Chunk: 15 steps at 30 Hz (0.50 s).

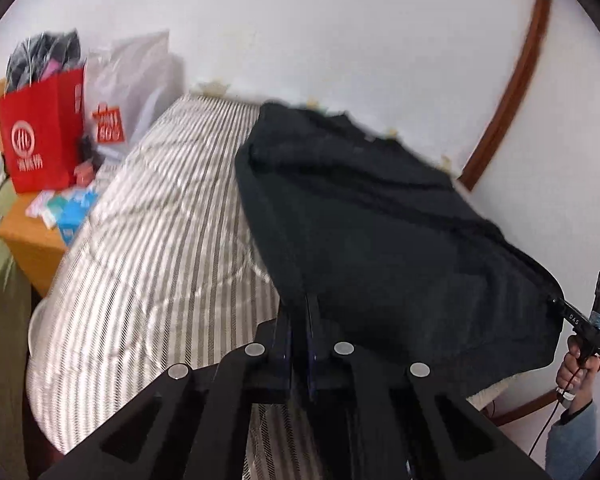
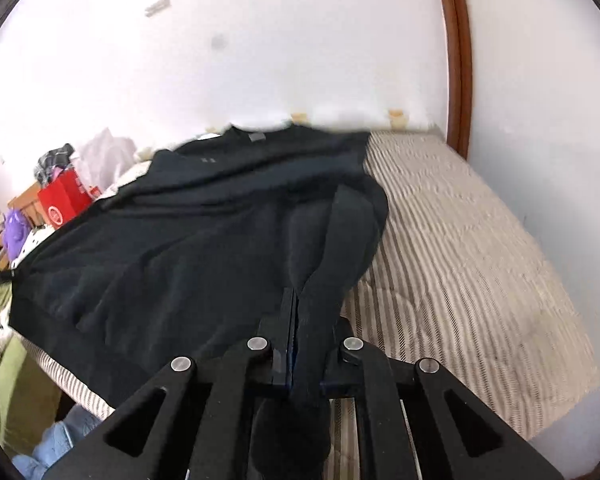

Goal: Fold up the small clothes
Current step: 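Grasp the hem of the sweatshirt with the right gripper and lift it toward the collar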

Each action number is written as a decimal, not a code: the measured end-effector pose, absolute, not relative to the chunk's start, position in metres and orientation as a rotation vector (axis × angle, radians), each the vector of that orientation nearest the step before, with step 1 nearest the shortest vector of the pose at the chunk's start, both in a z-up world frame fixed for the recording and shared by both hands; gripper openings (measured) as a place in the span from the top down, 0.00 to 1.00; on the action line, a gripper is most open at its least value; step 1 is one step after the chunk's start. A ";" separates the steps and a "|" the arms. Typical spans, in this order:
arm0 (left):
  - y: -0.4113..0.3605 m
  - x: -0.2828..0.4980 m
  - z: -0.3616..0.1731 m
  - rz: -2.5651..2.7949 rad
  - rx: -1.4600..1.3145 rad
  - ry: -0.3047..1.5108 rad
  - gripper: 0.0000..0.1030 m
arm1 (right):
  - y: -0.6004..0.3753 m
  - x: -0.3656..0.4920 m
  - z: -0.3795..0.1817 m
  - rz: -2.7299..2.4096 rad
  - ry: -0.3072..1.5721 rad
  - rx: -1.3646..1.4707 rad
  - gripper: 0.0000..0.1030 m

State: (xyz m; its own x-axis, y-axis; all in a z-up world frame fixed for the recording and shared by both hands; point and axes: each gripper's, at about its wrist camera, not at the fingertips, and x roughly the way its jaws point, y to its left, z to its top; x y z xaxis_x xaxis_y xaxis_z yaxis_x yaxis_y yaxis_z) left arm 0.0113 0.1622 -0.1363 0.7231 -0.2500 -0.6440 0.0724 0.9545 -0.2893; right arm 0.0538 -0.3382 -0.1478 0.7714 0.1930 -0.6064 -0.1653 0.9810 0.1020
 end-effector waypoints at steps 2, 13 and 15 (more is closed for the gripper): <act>0.164 0.011 -0.125 -0.184 -0.259 0.710 0.94 | -0.335 0.052 -0.139 0.196 0.639 0.032 0.93; 0.169 0.064 -0.073 -0.153 -0.306 0.562 0.94 | -0.347 0.121 -0.087 0.163 0.546 0.184 0.92; 0.168 0.083 -0.068 -0.129 -0.305 0.555 0.94 | -0.347 0.141 -0.081 0.152 0.549 0.209 0.92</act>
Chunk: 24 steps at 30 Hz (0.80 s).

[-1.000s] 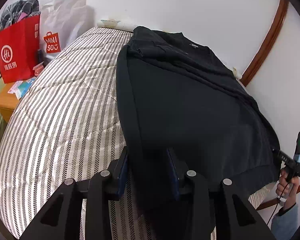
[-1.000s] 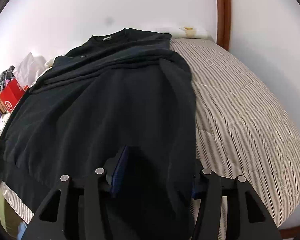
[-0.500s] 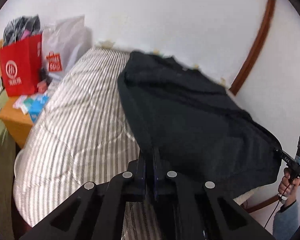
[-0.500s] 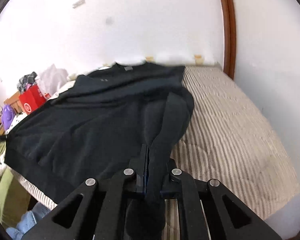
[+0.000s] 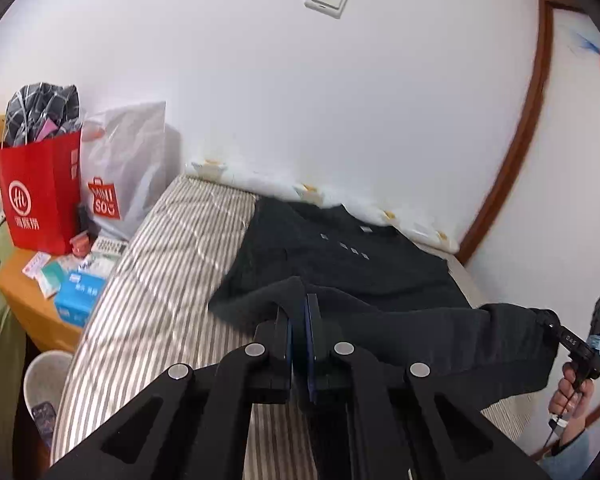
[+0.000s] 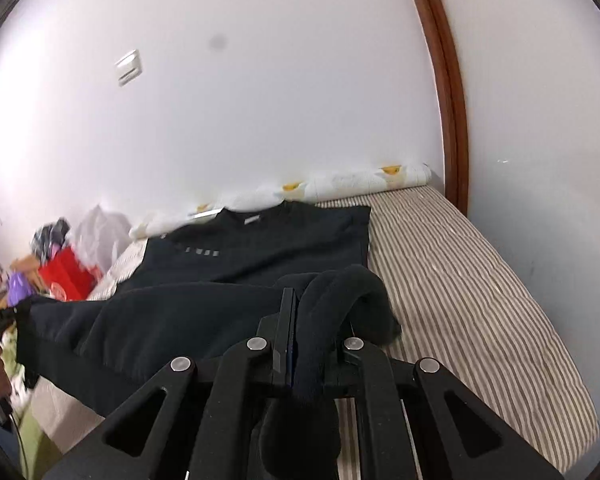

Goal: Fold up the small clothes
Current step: 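Grasp the hem of the sweatshirt with the right gripper and lift it toward the collar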

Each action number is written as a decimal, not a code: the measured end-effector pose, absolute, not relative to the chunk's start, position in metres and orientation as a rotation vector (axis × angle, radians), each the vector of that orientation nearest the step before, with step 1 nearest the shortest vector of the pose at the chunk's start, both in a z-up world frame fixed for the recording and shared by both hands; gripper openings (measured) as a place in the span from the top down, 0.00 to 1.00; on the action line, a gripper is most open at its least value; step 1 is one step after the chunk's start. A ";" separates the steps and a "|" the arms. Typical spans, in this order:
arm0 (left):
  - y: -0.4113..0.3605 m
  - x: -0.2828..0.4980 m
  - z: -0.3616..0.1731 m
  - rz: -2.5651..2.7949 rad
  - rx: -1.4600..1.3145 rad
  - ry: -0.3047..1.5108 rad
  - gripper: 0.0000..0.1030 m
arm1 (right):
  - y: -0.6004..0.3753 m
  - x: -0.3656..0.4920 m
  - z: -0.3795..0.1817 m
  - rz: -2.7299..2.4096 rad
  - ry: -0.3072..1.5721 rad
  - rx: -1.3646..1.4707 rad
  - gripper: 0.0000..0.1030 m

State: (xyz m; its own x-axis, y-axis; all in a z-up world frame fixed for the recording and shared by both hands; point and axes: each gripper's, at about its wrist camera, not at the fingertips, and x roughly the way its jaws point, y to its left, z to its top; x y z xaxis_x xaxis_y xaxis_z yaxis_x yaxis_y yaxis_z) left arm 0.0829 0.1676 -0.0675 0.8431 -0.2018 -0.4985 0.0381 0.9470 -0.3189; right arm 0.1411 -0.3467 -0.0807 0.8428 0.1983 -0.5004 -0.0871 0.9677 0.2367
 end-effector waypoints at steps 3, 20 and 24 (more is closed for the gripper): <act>0.164 0.113 -0.063 -0.098 -0.297 0.545 0.94 | -0.345 0.174 -0.079 0.134 0.559 0.234 0.92; 0.147 0.276 -0.119 0.048 -0.204 0.719 0.94 | -0.320 0.338 -0.142 0.056 0.732 0.209 0.92; 0.149 0.287 -0.140 0.058 -0.181 0.771 0.93 | -0.320 0.358 -0.164 0.040 0.796 0.199 0.91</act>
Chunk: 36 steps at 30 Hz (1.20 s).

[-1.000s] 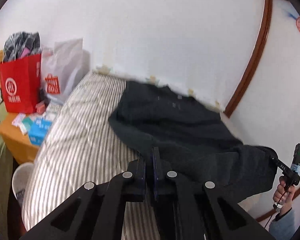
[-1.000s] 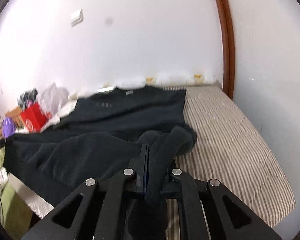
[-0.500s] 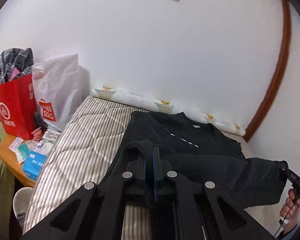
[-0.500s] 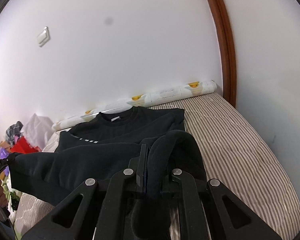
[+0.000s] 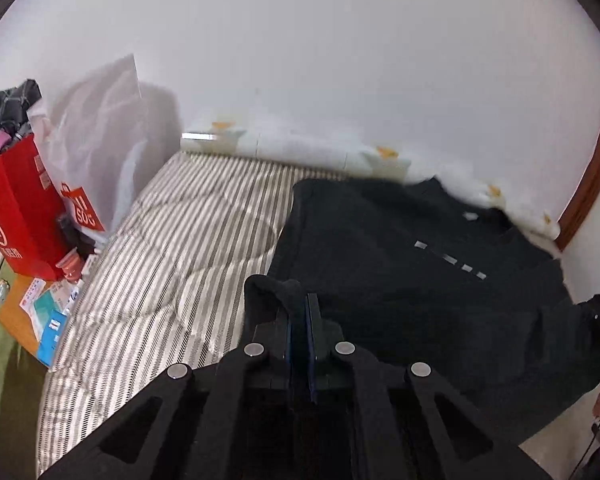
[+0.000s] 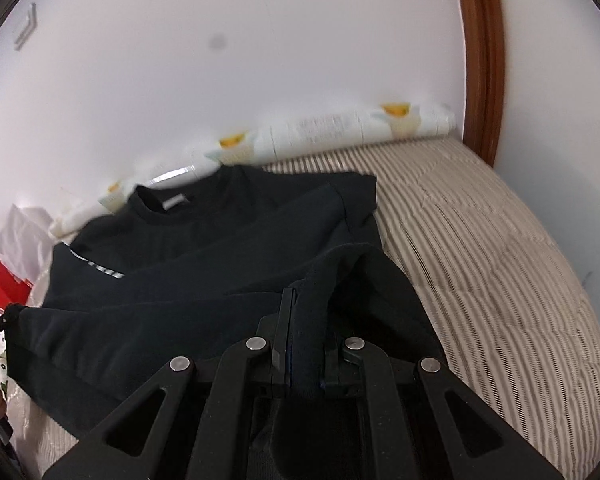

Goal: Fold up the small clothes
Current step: 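Grasp the hem of the sweatshirt with the right gripper and lift it toward the collar, then open the right gripper and release the folded hem onto the sweatshirt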

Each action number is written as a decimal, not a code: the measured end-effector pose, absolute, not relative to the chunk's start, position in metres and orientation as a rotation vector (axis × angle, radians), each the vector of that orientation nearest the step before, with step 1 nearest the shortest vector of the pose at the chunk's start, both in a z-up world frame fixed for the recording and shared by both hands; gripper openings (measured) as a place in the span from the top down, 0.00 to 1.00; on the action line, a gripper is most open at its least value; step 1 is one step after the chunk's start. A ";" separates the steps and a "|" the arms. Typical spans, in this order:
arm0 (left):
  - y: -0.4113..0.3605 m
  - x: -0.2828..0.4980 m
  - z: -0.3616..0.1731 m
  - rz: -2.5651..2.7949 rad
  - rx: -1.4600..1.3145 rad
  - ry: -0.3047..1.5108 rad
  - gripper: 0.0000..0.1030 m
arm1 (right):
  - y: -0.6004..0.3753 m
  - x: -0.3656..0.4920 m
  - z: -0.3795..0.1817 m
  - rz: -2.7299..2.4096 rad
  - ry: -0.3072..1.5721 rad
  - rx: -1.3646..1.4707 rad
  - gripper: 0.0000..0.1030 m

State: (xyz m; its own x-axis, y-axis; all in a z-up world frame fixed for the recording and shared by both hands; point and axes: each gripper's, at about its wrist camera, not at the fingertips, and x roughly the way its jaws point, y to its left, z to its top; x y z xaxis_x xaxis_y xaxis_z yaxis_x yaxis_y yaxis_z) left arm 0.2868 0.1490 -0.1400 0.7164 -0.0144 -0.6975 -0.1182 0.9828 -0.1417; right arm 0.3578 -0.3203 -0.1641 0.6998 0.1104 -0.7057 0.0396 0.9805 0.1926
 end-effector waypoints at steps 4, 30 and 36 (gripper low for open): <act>0.151 0.288 -0.148 0.058 -0.194 0.795 0.91 | -0.320 0.368 -0.177 0.015 0.860 0.178 0.90; 0.203 0.173 -0.185 -0.094 -0.427 0.887 0.37 | -0.393 0.247 -0.177 0.006 0.842 0.343 0.51; 0.198 0.196 -0.189 -0.056 -0.434 0.869 0.38 | -0.383 0.265 -0.183 -0.032 0.830 0.338 0.53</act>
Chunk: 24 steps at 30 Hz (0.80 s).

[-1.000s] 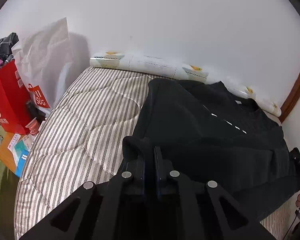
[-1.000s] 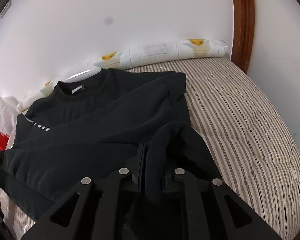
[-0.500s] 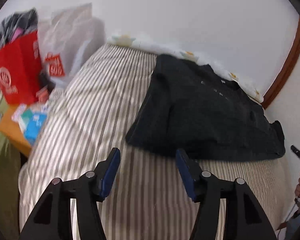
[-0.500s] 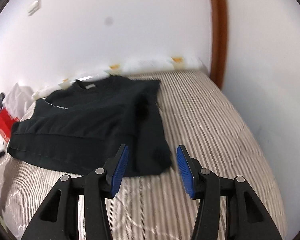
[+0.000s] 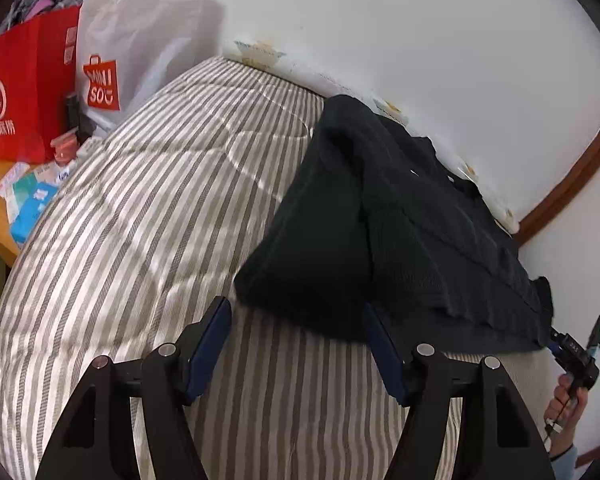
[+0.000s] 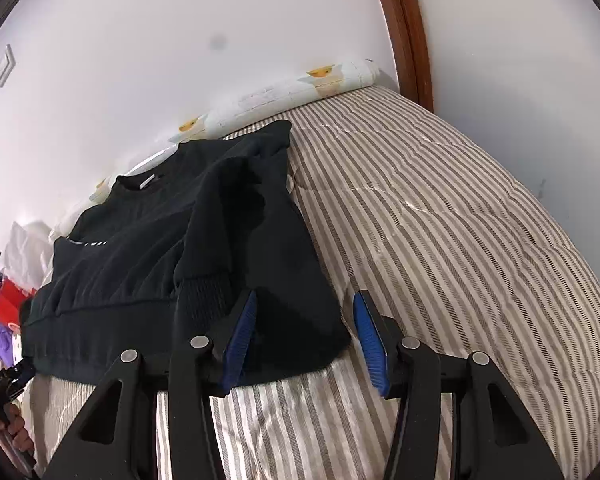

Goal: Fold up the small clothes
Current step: 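Open the right gripper and release the folded hem onto the sweatshirt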

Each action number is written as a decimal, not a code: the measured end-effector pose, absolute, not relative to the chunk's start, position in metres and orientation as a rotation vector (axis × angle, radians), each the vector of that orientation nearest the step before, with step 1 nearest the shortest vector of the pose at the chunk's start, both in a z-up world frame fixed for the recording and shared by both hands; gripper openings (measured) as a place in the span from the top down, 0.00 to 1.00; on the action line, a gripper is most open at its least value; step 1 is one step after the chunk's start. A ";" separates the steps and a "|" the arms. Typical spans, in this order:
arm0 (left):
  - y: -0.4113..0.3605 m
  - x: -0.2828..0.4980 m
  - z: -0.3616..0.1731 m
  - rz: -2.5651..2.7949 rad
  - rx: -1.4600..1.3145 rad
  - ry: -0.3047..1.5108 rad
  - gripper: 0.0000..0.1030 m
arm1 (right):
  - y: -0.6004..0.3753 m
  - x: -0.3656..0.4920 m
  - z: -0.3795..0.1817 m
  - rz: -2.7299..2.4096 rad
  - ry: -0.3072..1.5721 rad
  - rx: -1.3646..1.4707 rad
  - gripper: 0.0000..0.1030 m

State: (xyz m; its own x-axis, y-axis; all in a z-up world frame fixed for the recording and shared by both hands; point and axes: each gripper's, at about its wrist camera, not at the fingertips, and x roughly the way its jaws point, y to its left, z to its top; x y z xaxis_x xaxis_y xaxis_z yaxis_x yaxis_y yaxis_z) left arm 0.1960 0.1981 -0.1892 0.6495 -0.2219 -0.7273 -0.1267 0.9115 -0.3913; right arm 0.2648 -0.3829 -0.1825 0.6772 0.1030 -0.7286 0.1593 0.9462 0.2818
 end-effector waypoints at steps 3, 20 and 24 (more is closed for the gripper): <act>0.190 0.203 -0.188 -0.010 -0.398 0.865 0.43 | -0.377 0.276 -0.188 -0.040 0.837 0.341 0.58; 0.188 0.139 -0.166 -0.071 -0.360 0.882 0.88 | -0.372 0.196 -0.155 0.054 0.757 0.321 0.92; 0.184 0.110 -0.169 -0.095 -0.318 0.887 0.88 | -0.368 0.165 -0.155 0.033 0.772 0.247 0.92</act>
